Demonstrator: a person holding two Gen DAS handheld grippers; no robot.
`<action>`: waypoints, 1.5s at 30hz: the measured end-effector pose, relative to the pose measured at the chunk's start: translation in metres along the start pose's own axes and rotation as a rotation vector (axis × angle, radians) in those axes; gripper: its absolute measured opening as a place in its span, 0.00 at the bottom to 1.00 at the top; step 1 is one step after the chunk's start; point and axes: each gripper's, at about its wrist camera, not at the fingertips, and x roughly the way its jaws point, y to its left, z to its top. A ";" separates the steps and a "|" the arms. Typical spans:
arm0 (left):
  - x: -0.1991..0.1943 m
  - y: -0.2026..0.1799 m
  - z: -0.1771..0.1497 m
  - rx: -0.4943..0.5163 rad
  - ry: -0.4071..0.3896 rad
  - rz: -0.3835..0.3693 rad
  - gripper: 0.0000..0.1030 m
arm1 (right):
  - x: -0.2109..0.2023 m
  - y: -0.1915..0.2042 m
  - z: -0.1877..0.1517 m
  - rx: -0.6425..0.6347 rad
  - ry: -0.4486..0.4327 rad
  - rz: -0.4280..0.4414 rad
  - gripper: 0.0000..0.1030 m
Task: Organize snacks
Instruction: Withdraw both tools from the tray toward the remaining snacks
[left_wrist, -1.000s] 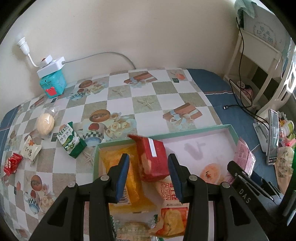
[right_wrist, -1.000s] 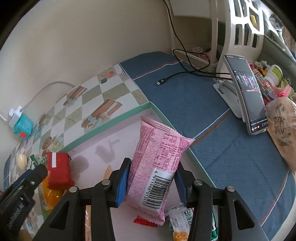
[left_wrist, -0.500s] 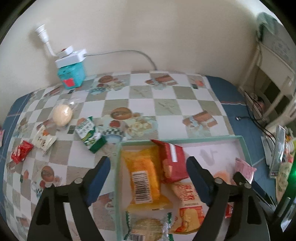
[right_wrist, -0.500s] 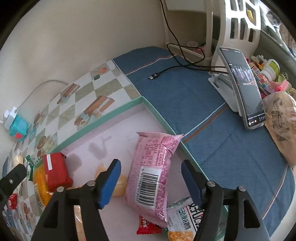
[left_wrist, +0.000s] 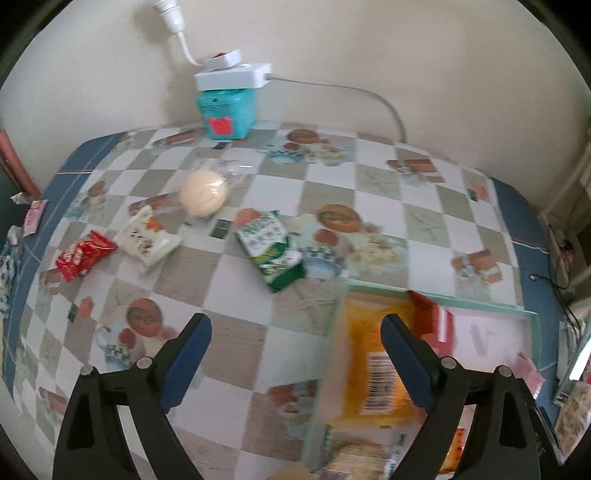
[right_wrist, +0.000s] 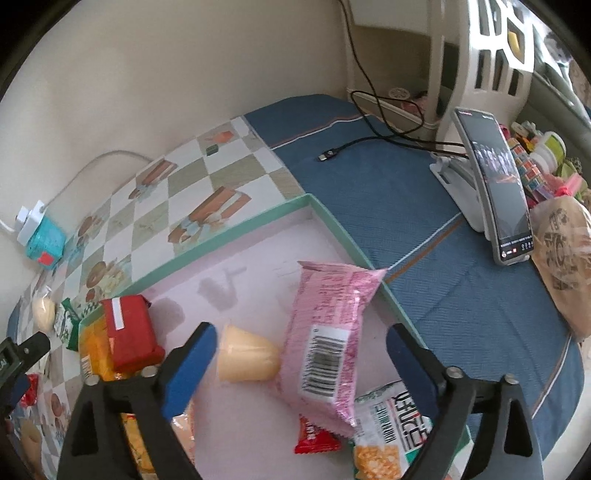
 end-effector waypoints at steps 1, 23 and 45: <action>0.001 0.004 0.001 -0.002 -0.002 0.013 0.90 | 0.000 0.003 -0.001 -0.007 0.001 0.002 0.98; -0.007 0.163 0.017 -0.223 0.044 0.194 0.91 | -0.048 0.103 -0.031 -0.210 -0.018 0.016 1.00; -0.028 0.324 0.000 -0.459 0.060 0.229 0.91 | -0.085 0.208 -0.081 -0.334 -0.002 0.071 1.00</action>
